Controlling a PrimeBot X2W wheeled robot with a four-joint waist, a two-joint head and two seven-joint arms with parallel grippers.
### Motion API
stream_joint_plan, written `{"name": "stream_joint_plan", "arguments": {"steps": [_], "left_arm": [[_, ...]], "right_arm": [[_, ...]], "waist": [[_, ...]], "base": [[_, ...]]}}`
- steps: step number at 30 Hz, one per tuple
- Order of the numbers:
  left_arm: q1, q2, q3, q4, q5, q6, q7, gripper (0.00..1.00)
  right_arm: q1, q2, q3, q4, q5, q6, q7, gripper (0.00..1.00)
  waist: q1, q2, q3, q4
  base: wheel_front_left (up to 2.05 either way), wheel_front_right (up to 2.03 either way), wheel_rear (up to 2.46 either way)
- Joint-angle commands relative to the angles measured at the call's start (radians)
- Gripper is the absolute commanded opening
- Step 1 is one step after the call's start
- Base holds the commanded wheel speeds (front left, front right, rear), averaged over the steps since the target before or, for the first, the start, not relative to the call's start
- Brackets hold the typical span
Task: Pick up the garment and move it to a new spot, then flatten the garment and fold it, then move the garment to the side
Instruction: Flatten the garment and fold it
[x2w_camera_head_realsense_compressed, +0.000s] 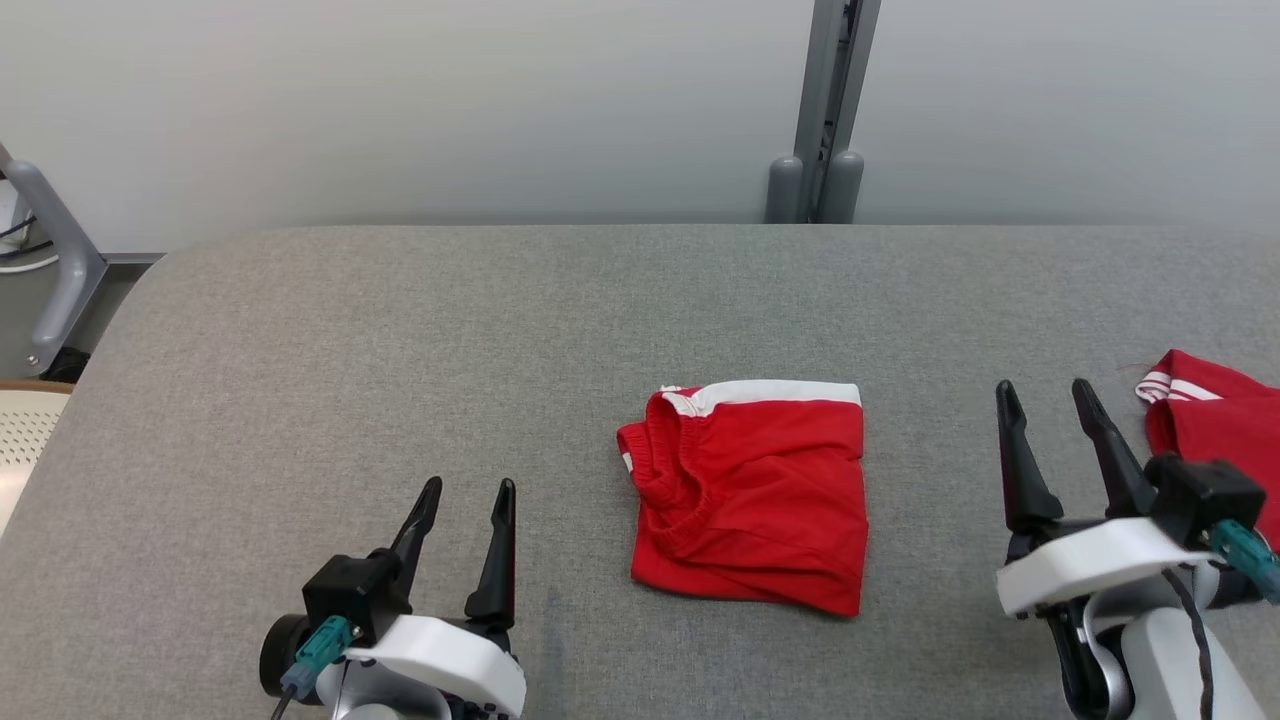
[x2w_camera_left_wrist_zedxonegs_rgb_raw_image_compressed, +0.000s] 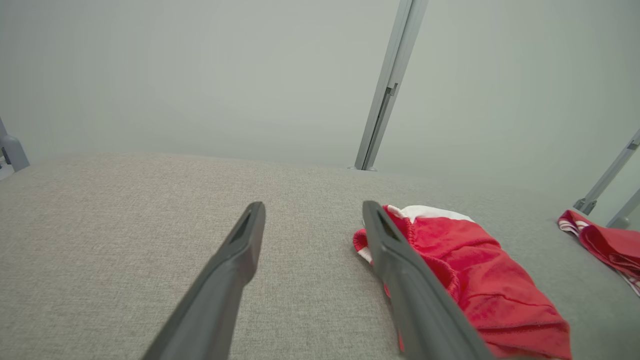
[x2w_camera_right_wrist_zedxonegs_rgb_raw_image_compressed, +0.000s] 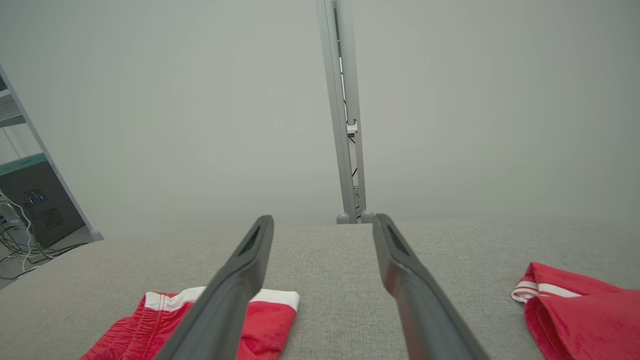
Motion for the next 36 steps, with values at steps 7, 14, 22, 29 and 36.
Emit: {"name": "stream_joint_plan", "arguments": {"steps": [7, 14, 22, 29, 36], "left_arm": [[0.040, 0.004, 0.021, -0.022, 0.008, 0.015, -0.004, 1.00], [0.059, 0.004, 0.051, -0.036, 0.020, 0.021, -0.004, 1.00], [0.076, 0.004, 0.069, -0.045, 0.032, 0.023, -0.004, 1.00], [0.072, 0.004, 0.067, -0.046, 0.037, 0.023, -0.004, 1.00], [0.070, 0.004, 0.065, -0.044, 0.037, 0.024, -0.004, 1.00]], "right_arm": [[0.163, 0.024, -0.060, -0.158, 0.020, 0.001, -0.004, 1.00], [0.256, 0.023, -0.033, -0.230, 0.085, 0.001, -0.004, 1.00], [0.285, 0.023, -0.024, -0.233, 0.092, 0.001, -0.004, 1.00], [0.276, 0.023, -0.027, -0.225, 0.082, 0.001, -0.004, 1.00], [0.271, 0.023, -0.029, -0.221, 0.074, 0.001, -0.004, 1.00]], "waist": [[0.0000, 0.0000, -0.007, 0.005], [0.0000, 0.0000, -0.014, 0.006], [0.0000, 0.0000, -0.022, -0.003], [0.0000, 0.0000, -0.024, -0.003], [0.0000, 0.0000, -0.024, 0.000]], "base": [[0.00, 0.00, 0.00], [0.00, 0.00, 0.00], [0.00, 0.00, 0.00], [0.00, 0.00, 0.00], [0.00, 0.00, 0.00]]}}
